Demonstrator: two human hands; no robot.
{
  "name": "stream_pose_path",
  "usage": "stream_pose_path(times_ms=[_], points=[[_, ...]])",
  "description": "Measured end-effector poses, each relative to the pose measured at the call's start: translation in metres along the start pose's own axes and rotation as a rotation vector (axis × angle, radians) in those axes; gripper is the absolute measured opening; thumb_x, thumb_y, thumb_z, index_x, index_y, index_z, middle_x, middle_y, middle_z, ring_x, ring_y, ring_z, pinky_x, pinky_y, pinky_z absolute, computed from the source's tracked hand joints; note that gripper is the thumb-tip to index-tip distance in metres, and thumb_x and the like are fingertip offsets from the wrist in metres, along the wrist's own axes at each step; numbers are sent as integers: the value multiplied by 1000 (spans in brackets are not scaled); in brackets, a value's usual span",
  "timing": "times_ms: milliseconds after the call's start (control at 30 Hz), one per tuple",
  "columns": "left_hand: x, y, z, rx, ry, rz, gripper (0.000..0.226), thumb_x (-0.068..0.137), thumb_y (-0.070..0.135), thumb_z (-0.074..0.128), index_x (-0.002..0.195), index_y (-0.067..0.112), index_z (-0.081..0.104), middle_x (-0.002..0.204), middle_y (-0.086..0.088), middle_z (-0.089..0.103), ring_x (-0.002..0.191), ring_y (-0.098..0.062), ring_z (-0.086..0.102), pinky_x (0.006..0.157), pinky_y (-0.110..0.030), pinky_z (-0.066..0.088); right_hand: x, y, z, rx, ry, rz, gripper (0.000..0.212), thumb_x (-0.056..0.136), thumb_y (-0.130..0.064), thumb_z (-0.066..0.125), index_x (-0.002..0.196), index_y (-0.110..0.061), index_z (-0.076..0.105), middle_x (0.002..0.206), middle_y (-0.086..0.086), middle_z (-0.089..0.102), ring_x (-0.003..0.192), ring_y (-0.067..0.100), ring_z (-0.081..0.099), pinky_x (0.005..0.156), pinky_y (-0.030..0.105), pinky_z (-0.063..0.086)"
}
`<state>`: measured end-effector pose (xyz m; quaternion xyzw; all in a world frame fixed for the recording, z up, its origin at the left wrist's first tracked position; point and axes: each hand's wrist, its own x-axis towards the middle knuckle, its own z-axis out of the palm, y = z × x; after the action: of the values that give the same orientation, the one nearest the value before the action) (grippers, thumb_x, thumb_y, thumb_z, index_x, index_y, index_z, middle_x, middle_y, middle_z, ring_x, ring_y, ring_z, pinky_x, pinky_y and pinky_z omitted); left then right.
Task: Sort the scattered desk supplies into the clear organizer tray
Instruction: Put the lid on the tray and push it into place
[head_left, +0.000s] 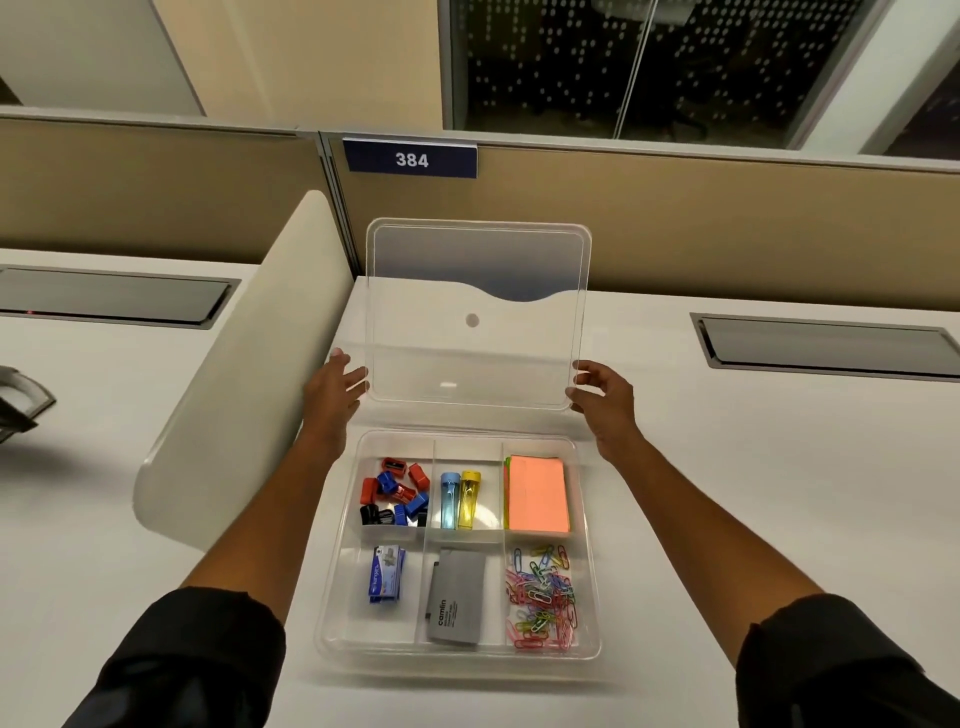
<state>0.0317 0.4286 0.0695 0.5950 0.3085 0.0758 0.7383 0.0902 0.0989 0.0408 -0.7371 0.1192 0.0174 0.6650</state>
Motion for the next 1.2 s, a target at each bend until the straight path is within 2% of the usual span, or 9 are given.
stream_pose_path(times_ms=[200,333,433,533,633,700,800,1067,1200], points=[[-25,8,-10,-69,-70,-8,74,92,66,26,140,12,42,140,-19,47,136,-29,36,116,-45,15,-18,-5,-6,38,-13,-91,31,81,9,65,98,-17,65,96,4,65,88,22,63,80,33,56],[-36,12,-22,-154,-162,-38,83,86,73,28,133,9,49,133,-13,51,128,-22,41,115,-42,18,-25,-5,-12,58,-42,-170,24,79,10,65,84,-14,66,90,8,67,86,23,64,80,34,52],[-41,11,-38,-228,-339,-28,49,74,59,65,99,17,67,96,-4,61,88,-16,58,85,-30,48,-29,-2,-16,17,-42,-194,27,80,10,65,83,-17,70,93,5,72,93,20,68,89,37,54],[-56,4,-48,-181,-464,-8,44,38,27,96,77,14,78,85,-2,72,78,-14,68,76,-30,56,-35,5,-21,23,-40,-159,29,82,11,63,80,-17,72,97,6,72,99,19,68,95,40,51],[-65,-7,-49,-67,-349,-64,24,72,6,77,96,8,73,110,-9,69,106,-17,63,102,-34,41,-45,10,-25,11,-14,-170,27,81,11,64,79,-14,72,96,7,72,99,18,67,94,36,52],[-65,-15,-53,-34,-294,-64,33,88,3,60,120,1,59,128,-12,59,124,-21,51,112,-36,31,-55,12,-24,9,-11,-203,26,80,11,65,80,-14,72,95,6,72,98,16,67,90,29,53],[-71,-27,-55,123,-227,-5,41,89,-3,56,130,-4,50,131,-12,55,124,-23,50,111,-34,32,-70,21,-21,12,13,-204,26,80,11,65,83,-14,72,93,2,73,95,11,68,85,20,53],[-91,-53,-65,369,-126,160,38,88,2,61,126,3,57,128,-10,59,119,-21,55,102,-32,42,-90,46,-24,-133,23,-237,31,83,13,57,89,-16,69,95,-1,71,96,8,66,82,11,50],[-97,-56,-68,459,-143,213,39,92,11,58,131,8,54,132,-7,57,120,-20,54,101,-35,44,-94,53,-28,-225,0,-326,37,84,14,55,90,-20,67,98,0,69,97,10,64,84,17,50]])
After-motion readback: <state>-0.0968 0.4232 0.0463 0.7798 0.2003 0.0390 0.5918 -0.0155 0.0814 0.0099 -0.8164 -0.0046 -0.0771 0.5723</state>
